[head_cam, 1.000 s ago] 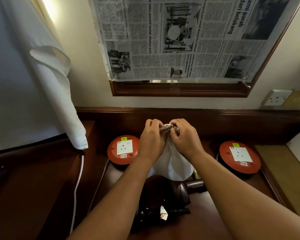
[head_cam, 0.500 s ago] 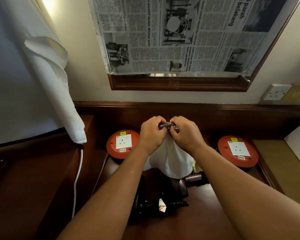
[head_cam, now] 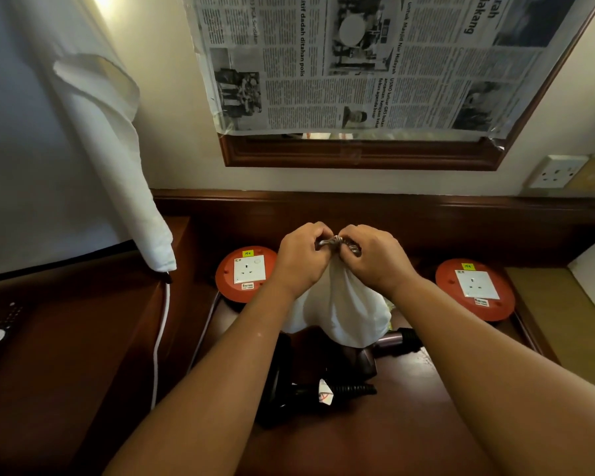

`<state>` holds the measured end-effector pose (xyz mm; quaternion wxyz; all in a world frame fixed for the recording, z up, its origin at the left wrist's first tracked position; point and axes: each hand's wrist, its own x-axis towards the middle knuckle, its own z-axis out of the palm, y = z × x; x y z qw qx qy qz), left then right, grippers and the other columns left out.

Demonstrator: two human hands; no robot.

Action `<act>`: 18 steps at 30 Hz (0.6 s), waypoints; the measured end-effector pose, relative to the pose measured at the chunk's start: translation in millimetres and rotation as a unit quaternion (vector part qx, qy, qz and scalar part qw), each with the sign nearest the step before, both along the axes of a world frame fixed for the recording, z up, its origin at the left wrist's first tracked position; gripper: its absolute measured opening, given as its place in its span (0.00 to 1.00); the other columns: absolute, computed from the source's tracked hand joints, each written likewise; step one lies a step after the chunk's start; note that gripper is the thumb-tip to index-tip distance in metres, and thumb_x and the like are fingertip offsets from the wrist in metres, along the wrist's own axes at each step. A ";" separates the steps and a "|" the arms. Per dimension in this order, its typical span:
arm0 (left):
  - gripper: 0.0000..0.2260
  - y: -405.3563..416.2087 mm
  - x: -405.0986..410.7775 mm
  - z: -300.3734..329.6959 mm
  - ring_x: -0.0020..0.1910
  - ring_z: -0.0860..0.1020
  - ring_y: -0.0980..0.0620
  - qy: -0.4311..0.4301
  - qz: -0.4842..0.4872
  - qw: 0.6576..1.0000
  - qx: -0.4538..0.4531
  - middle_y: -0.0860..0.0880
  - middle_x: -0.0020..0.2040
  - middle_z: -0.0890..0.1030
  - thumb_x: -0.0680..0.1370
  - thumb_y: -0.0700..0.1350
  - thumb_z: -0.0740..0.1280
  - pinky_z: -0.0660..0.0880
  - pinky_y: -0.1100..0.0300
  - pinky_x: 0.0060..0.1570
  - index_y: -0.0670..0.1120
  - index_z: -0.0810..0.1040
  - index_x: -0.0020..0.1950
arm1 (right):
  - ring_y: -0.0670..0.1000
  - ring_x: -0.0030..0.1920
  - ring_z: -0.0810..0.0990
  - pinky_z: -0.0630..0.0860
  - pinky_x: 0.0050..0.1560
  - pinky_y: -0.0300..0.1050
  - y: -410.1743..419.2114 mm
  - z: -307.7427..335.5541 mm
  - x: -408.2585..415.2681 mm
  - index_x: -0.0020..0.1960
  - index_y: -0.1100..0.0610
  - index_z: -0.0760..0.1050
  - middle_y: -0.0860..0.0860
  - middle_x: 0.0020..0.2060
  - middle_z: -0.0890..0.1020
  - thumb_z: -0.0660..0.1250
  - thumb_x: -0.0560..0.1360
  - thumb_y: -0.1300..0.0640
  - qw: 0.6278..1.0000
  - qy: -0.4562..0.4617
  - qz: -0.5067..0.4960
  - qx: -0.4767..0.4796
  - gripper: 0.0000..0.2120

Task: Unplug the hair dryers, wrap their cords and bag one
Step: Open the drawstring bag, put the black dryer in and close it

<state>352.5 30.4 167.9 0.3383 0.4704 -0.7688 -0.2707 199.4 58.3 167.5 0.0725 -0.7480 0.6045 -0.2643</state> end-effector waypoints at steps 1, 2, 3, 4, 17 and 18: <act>0.03 0.7 0.2 0.1 0.44 0.77 0.50 -0.005 -0.003 1.000 -0.003 0.47 0.46 0.80 0.76 0.42 0.68 0.75 0.55 0.44 0.44 0.80 0.49 | 0.50 0.38 0.75 0.72 0.35 0.45 0.4 -0.7 -0.1 0.47 0.55 0.75 0.50 0.39 0.77 0.62 0.77 0.56 1.000 0.019 -0.004 -0.003 0.05; 0.03 2.0 0.0 0.2 0.44 0.77 0.50 -0.011 -0.004 1.000 -0.009 0.47 0.46 0.79 0.77 0.42 0.68 0.75 0.55 0.44 0.44 0.80 0.49 | 0.50 0.36 0.73 0.69 0.32 0.43 1.3 -1.6 1.1 0.44 0.55 0.74 0.49 0.38 0.75 0.61 0.78 0.56 0.999 0.033 -0.009 -0.009 0.06; 0.03 3.5 -0.8 0.6 0.44 0.76 0.50 -0.015 -0.002 1.000 -0.016 0.47 0.46 0.79 0.77 0.42 0.68 0.74 0.56 0.43 0.43 0.80 0.48 | 0.49 0.33 0.71 0.65 0.30 0.42 1.9 -2.4 3.3 0.41 0.55 0.72 0.47 0.35 0.72 0.60 0.78 0.56 0.999 0.039 -0.014 -0.019 0.08; 0.03 4.8 -1.7 1.0 0.43 0.76 0.50 -0.016 0.003 1.000 -0.024 0.47 0.45 0.79 0.77 0.41 0.67 0.73 0.58 0.42 0.43 0.79 0.48 | 0.48 0.32 0.70 0.61 0.28 0.40 2.3 -3.6 5.6 0.39 0.54 0.71 0.46 0.34 0.71 0.59 0.78 0.56 0.999 0.039 -0.018 -0.030 0.09; 0.02 5.6 4.1 -5.0 0.39 0.75 0.58 0.084 0.050 0.995 0.029 0.54 0.39 0.78 0.77 0.43 0.69 0.71 0.70 0.36 0.46 0.79 0.44 | 0.52 0.29 0.72 0.66 0.29 0.46 3.2 -8.0 17.5 0.36 0.60 0.74 0.50 0.29 0.74 0.60 0.76 0.55 0.994 -0.062 -0.074 -0.057 0.13; 0.02 5.5 4.6 -4.9 0.39 0.75 0.58 0.088 0.054 0.994 0.037 0.54 0.39 0.78 0.77 0.43 0.69 0.71 0.70 0.36 0.46 0.79 0.44 | 0.51 0.29 0.72 0.66 0.29 0.46 3.1 -8.0 17.1 0.36 0.60 0.74 0.50 0.29 0.75 0.61 0.76 0.57 0.994 -0.068 -0.074 -0.054 0.12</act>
